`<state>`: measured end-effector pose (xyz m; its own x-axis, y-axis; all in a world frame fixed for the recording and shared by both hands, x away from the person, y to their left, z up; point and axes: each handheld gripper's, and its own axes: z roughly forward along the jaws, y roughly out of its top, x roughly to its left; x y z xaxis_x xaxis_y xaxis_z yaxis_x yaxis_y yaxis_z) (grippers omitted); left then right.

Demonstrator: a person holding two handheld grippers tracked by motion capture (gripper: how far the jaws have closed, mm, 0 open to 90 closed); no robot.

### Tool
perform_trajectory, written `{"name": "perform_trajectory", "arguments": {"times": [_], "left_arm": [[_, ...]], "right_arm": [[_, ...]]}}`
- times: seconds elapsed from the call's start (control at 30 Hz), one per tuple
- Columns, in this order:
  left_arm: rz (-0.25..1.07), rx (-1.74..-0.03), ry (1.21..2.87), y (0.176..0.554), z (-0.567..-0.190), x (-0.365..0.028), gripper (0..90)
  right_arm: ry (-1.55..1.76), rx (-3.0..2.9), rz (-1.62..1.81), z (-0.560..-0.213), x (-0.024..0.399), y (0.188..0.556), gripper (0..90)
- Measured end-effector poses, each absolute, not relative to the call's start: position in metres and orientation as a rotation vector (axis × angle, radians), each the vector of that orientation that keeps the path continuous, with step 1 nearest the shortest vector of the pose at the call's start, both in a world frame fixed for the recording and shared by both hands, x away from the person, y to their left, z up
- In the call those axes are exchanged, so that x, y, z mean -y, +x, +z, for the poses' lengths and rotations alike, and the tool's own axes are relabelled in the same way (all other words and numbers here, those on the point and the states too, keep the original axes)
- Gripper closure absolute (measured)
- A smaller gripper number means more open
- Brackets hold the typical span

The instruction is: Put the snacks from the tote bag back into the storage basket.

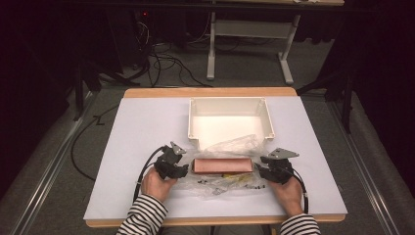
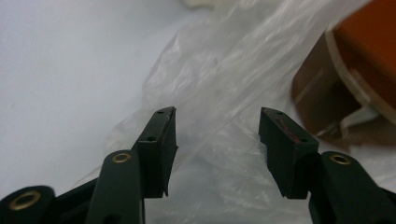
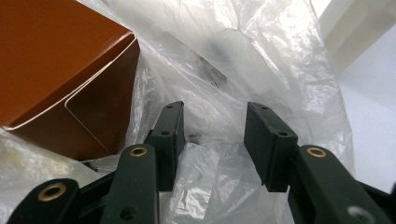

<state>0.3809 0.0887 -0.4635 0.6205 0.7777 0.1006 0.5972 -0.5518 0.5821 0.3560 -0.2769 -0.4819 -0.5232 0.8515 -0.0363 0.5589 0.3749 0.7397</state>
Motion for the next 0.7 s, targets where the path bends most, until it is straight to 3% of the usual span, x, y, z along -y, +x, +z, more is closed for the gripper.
{"name": "perform_trajectory", "arguments": {"times": [0.2,0.7], "left_arm": [[0.543,-1.075,2.324,0.368,-0.466,-0.105,45.2],[0.547,-1.07,2.274,0.362,-0.47,-0.129,45.5]], "right_arm": [[1.223,-2.226,0.958,-0.482,0.277,0.356,58.4],[1.234,-2.228,0.956,-0.482,0.277,0.355,58.9]]}}
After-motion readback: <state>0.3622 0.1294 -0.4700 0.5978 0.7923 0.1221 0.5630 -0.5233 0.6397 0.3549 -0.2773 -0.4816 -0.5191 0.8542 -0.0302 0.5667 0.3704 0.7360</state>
